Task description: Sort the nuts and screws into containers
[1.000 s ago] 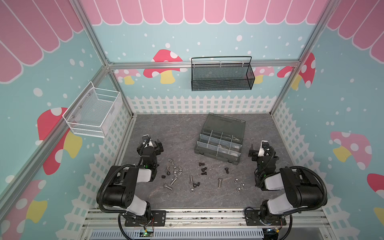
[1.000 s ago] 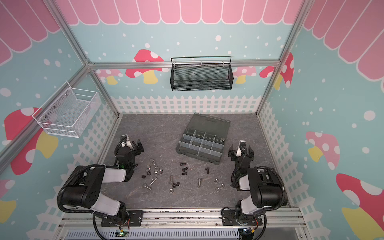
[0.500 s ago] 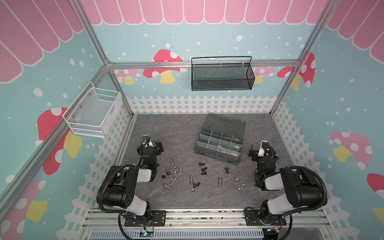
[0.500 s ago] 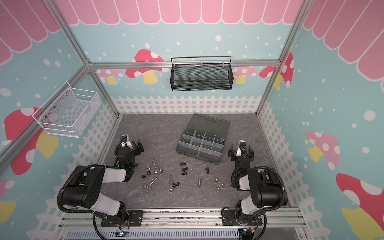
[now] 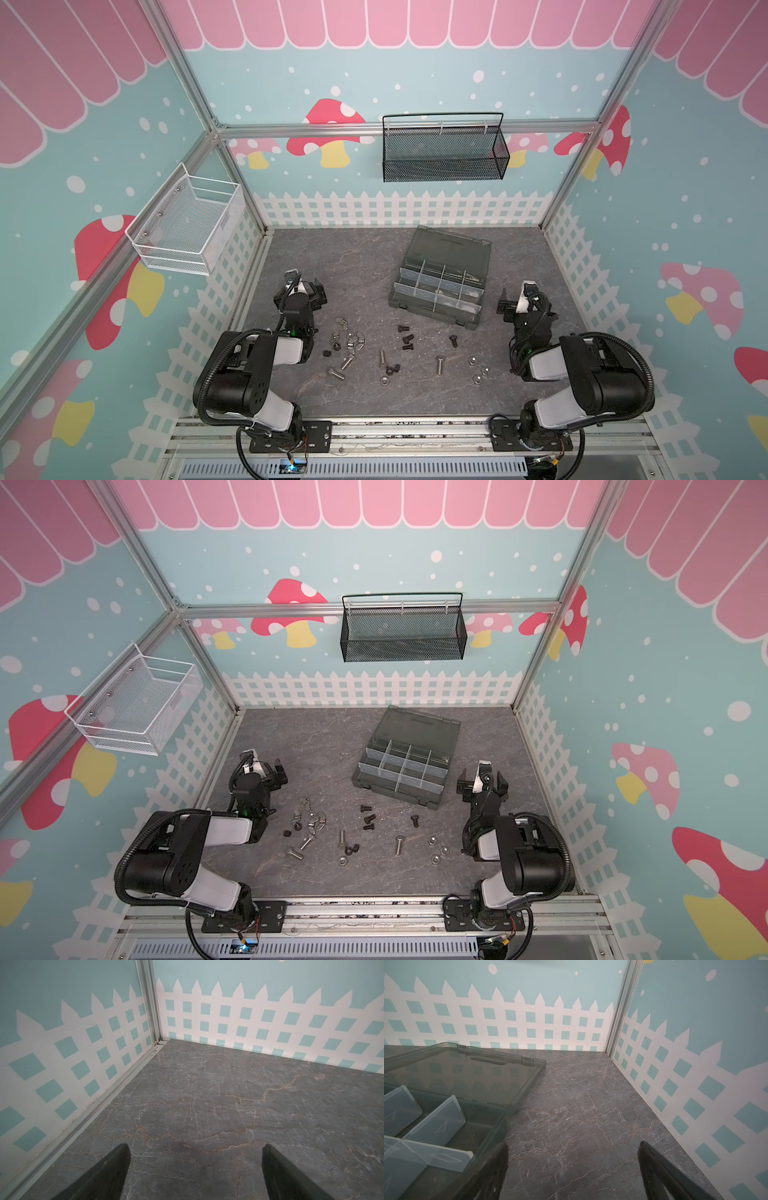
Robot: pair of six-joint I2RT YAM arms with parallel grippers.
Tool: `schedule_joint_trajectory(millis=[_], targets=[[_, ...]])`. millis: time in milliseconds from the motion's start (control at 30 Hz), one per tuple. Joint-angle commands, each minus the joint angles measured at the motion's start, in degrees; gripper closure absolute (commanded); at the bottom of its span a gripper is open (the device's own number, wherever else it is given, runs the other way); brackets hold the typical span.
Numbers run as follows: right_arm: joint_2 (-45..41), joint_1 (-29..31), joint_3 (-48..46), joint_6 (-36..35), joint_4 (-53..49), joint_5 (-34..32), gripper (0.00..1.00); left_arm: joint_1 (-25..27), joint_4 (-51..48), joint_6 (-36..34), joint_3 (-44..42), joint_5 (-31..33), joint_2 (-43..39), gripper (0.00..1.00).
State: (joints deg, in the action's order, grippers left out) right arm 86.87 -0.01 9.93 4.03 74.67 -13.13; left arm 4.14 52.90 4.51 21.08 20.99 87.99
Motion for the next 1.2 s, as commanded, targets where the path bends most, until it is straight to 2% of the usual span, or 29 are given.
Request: schedule_joint_trajectory(millis=[0,300,467,567,633,733,867,967,1167], targets=[[0.0,0.3,0.7,-0.9,1.4,-0.6,0.03,-0.3,0.0,-0.3,0.4,0.3,0.3,0.01],[-0.2,0.3,0.6,-0.9,1.4,-0.6,0.03,-0.3,0.2,-0.3,0.3,0.2,0.2,0.01],[-0.3,0.3,0.6,-0.9,1.5,-0.6,0.02,-0.4,4.3,-0.9,-2.5,-1.8,-1.2,0.01],[-0.3,0.3,0.8,-1.0,1.6,-0.5,0.03,-0.4,1.9,-0.5,-2.8,-0.6,-4.3,0.01],[-2.2,0.3,2.1,-0.4,-3.1,-0.6,0.02,-0.4,0.4,-0.3,-3.3,-0.2,-7.2,0.01],[-1.7,0.3,2.2,-0.8,-2.4,-0.4,0.02,-0.3,-1.4,-0.1,-4.4,0.9,-12.0,0.01],[-2.0,0.4,3.3,-1.7,-3.7,0.4,0.02,-0.3,-9.4,1.8,-4.2,1.4,-20.7,0.01],[-6.4,0.5,9.5,1.4,-20.1,-5.2,0.02,-0.2,-17.4,3.3,-2.6,0.4,-25.9,0.01],[-15.8,0.5,12.4,6.6,-35.3,-7.5,0.02,0.5,-29.3,6.0,0.1,-3.6,-33.6,0.01]])
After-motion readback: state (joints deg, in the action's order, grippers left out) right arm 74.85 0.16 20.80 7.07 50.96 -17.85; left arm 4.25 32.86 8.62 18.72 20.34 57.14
